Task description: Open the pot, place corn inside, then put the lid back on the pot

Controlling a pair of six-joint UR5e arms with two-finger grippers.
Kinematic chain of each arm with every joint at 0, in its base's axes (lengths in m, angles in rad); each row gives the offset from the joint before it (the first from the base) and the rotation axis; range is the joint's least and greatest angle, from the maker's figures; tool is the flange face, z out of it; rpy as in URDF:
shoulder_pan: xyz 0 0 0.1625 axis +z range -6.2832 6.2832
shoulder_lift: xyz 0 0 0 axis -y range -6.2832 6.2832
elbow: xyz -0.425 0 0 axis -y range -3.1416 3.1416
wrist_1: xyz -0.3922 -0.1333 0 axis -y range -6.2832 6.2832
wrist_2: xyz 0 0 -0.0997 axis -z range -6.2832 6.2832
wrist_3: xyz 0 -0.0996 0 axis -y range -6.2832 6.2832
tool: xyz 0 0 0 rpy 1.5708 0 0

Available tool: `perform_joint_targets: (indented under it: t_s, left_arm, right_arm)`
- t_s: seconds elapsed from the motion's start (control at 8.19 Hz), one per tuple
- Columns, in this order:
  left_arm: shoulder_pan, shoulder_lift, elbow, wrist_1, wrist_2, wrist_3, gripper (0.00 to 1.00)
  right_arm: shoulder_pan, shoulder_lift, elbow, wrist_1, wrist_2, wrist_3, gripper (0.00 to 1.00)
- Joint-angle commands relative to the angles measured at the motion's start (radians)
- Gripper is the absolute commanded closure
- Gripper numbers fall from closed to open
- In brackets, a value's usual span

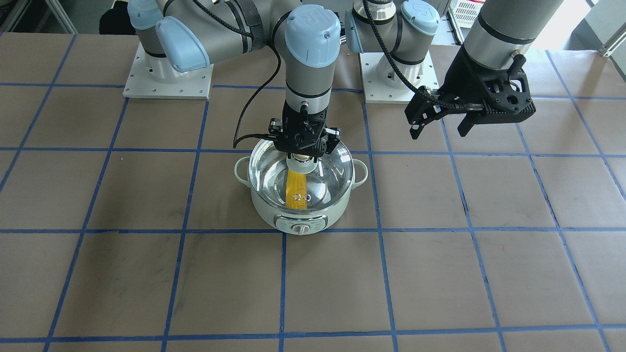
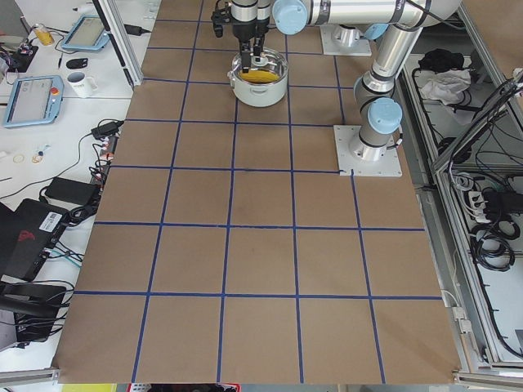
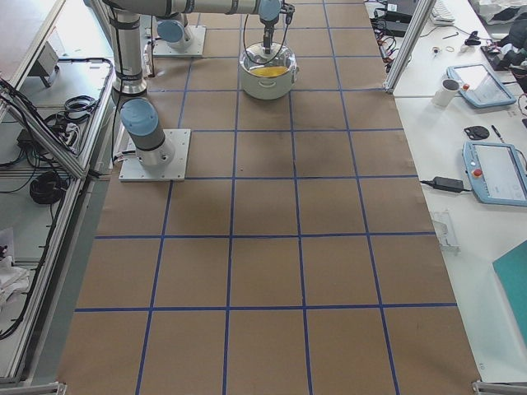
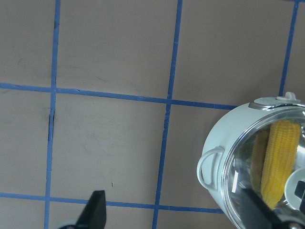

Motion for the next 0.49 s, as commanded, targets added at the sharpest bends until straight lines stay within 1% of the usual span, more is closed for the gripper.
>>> perform_joint_targets:
  t_s: [0.0, 0.12, 0.24, 0.37]
  left_arm:
    - [0.000, -0.006, 0.001, 0.006, -0.006, -0.003, 0.00]
    - [0.000, -0.006, 0.000, 0.005, -0.006, 0.000, 0.00]
    - [0.000, -0.008, -0.003, 0.005, -0.001, 0.001, 0.00]
    - [0.000, -0.008, -0.003, 0.005, -0.004, 0.001, 0.00]
  right_arm:
    - [0.003, 0.000, 0.000, -0.005, -0.001, -0.006, 0.29]
    - [0.000, 0.000, 0.000, -0.005, -0.003, -0.005, 0.27]
    - [0.000, -0.004, 0.000, -0.005, -0.004, -0.003, 0.19]
    - [0.000, -0.029, -0.001, -0.020, -0.006, -0.008, 0.05]
